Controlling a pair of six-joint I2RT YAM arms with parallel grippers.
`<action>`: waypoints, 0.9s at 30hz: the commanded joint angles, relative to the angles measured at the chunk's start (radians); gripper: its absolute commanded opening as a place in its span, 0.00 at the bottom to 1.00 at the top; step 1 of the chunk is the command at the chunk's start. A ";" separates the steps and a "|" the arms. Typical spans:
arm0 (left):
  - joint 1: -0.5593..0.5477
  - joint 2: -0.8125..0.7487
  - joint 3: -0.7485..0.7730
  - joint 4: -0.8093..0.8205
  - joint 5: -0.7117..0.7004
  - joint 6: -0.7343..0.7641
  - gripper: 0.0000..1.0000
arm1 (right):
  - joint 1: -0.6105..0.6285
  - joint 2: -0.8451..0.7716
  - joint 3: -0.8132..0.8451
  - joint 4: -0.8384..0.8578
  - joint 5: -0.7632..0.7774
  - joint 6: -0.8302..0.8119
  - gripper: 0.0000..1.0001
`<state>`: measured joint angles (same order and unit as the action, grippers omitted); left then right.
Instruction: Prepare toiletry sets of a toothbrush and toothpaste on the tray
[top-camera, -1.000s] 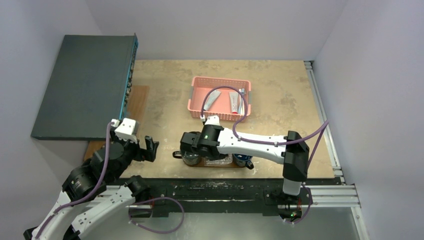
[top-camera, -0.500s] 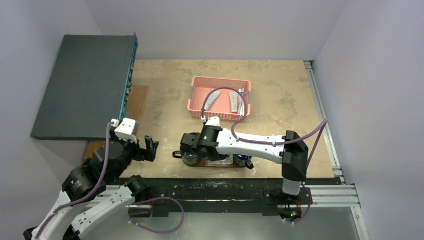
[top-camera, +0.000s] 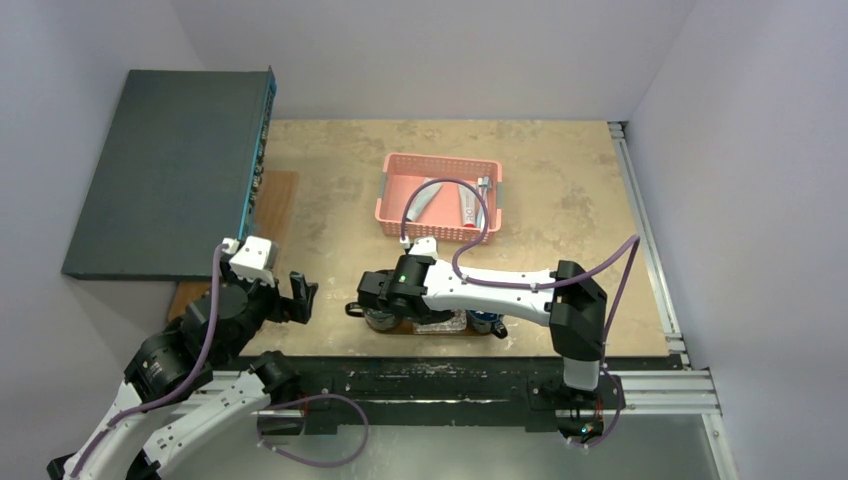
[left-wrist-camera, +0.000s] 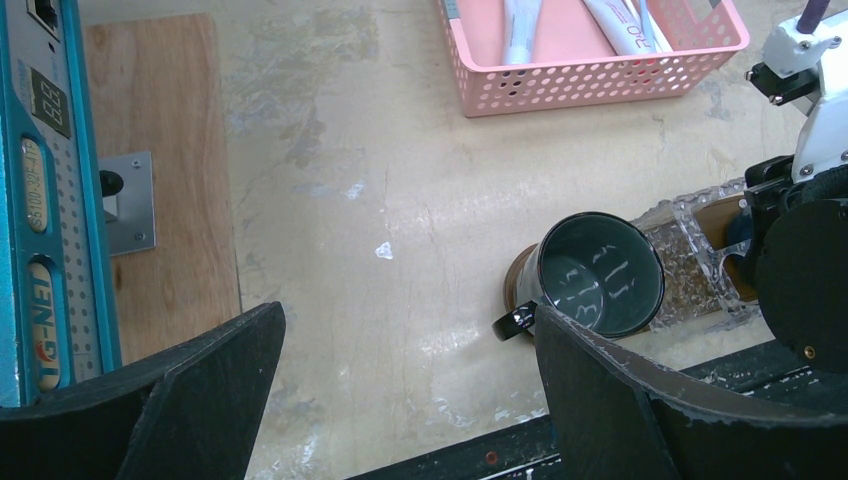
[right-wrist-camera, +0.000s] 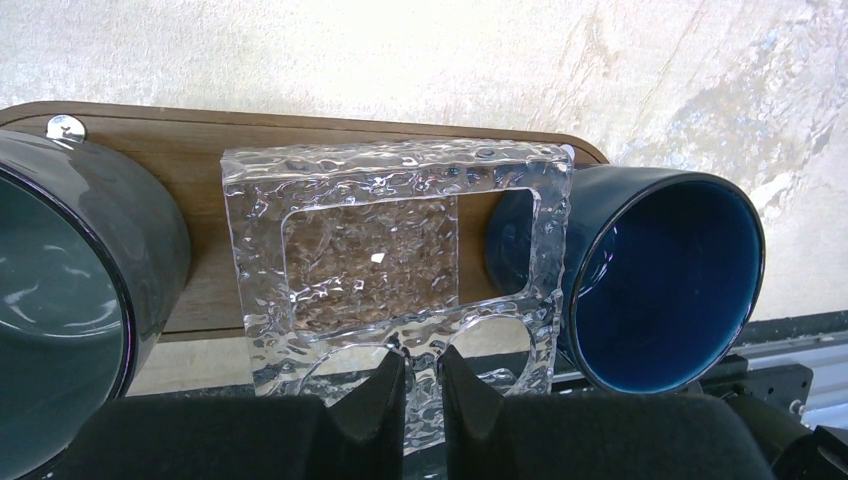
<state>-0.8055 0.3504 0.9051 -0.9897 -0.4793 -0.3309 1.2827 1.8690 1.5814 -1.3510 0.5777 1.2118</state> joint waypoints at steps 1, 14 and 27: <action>0.003 0.006 0.023 0.011 -0.016 -0.013 0.95 | 0.003 -0.012 0.007 -0.031 0.033 0.052 0.14; 0.004 0.007 0.023 0.008 -0.022 -0.014 0.95 | 0.003 -0.018 0.042 -0.029 0.033 0.045 0.27; 0.003 0.017 0.022 0.008 -0.028 -0.014 0.95 | 0.003 -0.112 0.080 -0.026 0.037 0.012 0.32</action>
<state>-0.8055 0.3527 0.9051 -0.9897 -0.4877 -0.3313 1.2827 1.8435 1.6085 -1.3556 0.5850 1.2198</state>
